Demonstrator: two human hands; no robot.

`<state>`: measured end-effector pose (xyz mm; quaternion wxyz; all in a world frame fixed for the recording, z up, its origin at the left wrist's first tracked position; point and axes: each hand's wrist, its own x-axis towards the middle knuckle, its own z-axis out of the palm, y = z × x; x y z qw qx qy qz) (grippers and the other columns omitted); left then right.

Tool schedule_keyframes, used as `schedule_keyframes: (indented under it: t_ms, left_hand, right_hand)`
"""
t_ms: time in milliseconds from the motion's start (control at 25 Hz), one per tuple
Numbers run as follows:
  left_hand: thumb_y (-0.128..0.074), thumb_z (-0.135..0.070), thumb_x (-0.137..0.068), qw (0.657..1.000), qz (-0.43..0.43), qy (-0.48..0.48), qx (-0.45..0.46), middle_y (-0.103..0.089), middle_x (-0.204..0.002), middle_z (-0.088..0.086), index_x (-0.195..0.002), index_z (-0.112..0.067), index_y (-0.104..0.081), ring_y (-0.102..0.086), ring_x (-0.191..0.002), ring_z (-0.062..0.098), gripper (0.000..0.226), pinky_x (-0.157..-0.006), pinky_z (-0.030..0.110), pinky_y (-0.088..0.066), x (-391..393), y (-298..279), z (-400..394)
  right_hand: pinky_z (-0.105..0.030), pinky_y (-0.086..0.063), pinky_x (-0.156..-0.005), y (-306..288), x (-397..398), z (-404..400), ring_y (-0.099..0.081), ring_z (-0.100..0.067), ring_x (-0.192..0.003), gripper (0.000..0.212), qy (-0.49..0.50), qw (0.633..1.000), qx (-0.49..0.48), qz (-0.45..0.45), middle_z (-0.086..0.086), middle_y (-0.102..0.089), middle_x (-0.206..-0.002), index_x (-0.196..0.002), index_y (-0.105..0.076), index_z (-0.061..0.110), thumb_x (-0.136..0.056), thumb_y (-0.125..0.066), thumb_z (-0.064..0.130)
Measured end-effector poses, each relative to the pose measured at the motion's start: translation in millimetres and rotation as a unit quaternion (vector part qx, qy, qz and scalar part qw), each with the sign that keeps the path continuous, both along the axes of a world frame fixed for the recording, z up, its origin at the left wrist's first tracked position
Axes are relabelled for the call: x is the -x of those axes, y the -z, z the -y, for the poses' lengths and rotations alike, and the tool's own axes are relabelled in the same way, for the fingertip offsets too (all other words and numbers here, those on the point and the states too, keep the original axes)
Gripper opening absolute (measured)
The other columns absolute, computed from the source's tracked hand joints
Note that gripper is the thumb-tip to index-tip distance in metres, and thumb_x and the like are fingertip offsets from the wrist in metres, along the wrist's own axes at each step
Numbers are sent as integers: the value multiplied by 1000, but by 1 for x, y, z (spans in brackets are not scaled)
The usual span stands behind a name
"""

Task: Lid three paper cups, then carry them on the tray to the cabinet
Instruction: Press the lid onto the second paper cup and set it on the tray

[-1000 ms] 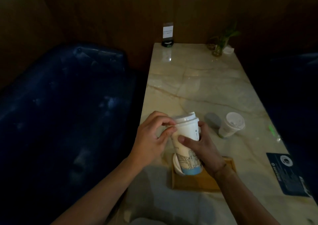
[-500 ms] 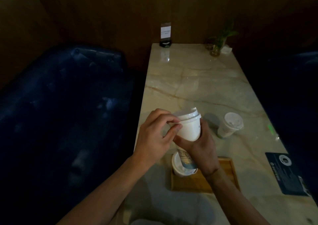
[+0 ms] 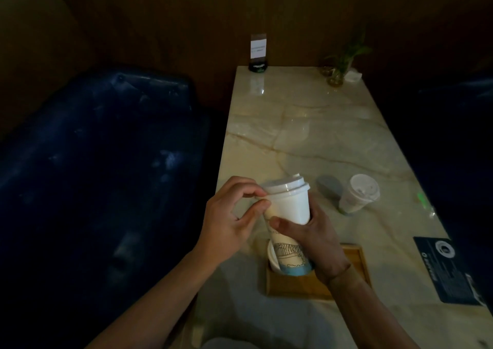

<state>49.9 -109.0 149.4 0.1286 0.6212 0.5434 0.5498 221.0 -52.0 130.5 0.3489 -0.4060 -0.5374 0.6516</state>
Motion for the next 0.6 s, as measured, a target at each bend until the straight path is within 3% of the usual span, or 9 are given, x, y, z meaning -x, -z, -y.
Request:
schedule_keyframes:
  t_ms: [200, 440, 600]
  left_hand:
    - [-69, -18, -89, 999, -30, -22, 2, -62, -99, -1, -97, -7, -66, -63, -94, 11, 13, -84, 19, -50, 3, 2, -3]
    - [-70, -21, -88, 994, -90, -58, 34, -60, -100, -4, -98, -11, -66, -61, -96, 8, 15, -83, 26, -53, -4, -9, -14]
    - [-74, -17, -87, 992, -102, -64, 24, -62, -101, 0, -99, -10, -68, -62, -96, 12, 15, -83, 27, -54, -10, -20, -19]
  right_hand:
    - [-25, -59, -64, 4, 6, -7, -74, -12, -84, 84, -17, 999, 30, 3, 7, -75, -93, -119, -40, 30, -53, -92, 32]
    - [-17, -52, -65, -3, 20, -11, -66, -2, -86, 83, 48, 984, -100, 137, 7, -67, -102, -122, -49, 20, -55, -90, 43]
    - [-7, -48, -61, -11, 19, -13, -62, 12, -81, 73, 84, 972, -143, 166, 13, -65, -94, -118, -51, 23, -59, -89, 42]
